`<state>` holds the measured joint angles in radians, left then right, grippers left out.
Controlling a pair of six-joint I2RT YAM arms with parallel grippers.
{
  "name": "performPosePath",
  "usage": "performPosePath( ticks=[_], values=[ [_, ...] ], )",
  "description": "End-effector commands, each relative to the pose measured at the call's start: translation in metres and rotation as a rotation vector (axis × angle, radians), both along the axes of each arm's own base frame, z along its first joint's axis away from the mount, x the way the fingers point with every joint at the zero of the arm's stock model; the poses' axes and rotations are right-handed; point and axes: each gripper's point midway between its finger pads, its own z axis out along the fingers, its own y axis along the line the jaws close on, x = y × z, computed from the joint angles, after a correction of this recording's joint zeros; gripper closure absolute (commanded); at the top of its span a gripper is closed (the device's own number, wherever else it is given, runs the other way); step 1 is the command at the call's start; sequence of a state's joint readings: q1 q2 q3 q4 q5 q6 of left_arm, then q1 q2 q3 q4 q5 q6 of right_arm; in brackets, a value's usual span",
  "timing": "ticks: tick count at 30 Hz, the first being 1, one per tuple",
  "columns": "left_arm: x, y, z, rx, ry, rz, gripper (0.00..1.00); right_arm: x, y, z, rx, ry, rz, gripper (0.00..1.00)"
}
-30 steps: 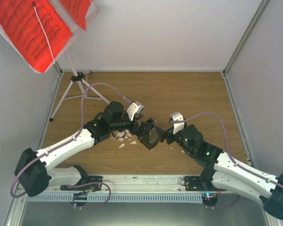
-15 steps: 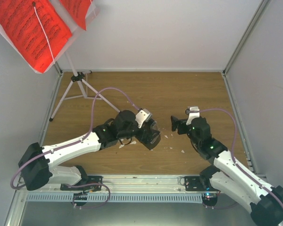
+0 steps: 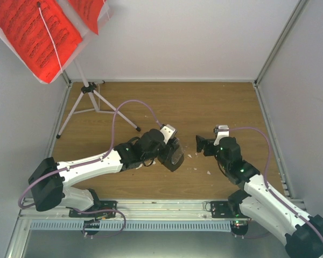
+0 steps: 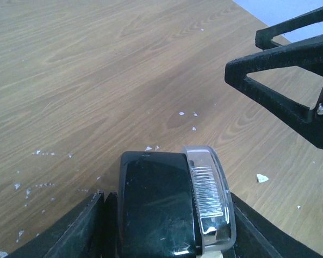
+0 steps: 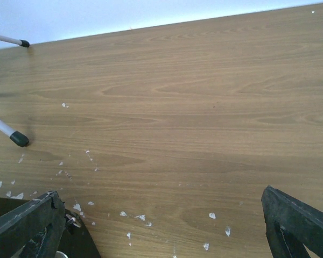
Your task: Pack up the instrument practice props
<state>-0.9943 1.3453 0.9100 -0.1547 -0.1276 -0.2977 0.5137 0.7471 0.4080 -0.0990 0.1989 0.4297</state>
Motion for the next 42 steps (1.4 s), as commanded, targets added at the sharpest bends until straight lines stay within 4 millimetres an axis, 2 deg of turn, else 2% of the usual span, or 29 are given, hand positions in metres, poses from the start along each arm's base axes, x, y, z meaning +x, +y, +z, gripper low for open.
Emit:
performPosePath(
  ticks=[1,7,14,20,23,27,30,32,35,38,42],
  values=[
    [0.005,-0.003,0.005,-0.006,-0.025,0.033,0.49,-0.002,-0.004,-0.002,0.026,0.006,-0.015,0.00],
    [0.022,0.000,0.020,-0.042,-0.082,0.118,0.57,-0.006,0.006,0.003,0.039,-0.016,0.049,0.01],
    [0.058,0.005,0.041,-0.069,-0.183,0.273,0.65,-0.013,0.024,0.006,0.085,-0.040,0.162,0.00],
    [0.087,0.000,0.046,-0.098,-0.202,0.344,0.64,-0.016,0.025,0.003,0.087,-0.033,0.174,0.00],
    [0.093,-0.003,0.047,-0.118,-0.188,0.347,0.63,-0.016,0.025,0.002,0.088,-0.031,0.174,0.00],
    [0.091,-0.010,0.048,-0.133,-0.177,0.309,0.49,-0.017,0.025,-0.003,0.085,-0.025,0.174,0.00],
    [0.087,-0.013,0.048,-0.135,-0.169,0.274,0.31,-0.017,0.024,-0.004,0.084,-0.022,0.173,0.00],
    [0.081,-0.014,0.053,-0.145,-0.172,0.238,0.19,-0.018,0.026,-0.004,0.087,-0.022,0.184,0.00],
    [0.071,-0.012,0.066,-0.176,-0.184,0.192,0.07,-0.019,0.031,-0.002,0.093,-0.025,0.211,0.00],
    [0.057,-0.006,0.082,-0.212,-0.199,0.146,0.01,-0.020,0.033,-0.002,0.087,-0.021,0.225,0.00],
    [0.042,0.007,0.092,-0.269,-0.147,0.051,0.01,-0.020,0.035,-0.001,0.081,-0.019,0.242,0.00]
  ],
)
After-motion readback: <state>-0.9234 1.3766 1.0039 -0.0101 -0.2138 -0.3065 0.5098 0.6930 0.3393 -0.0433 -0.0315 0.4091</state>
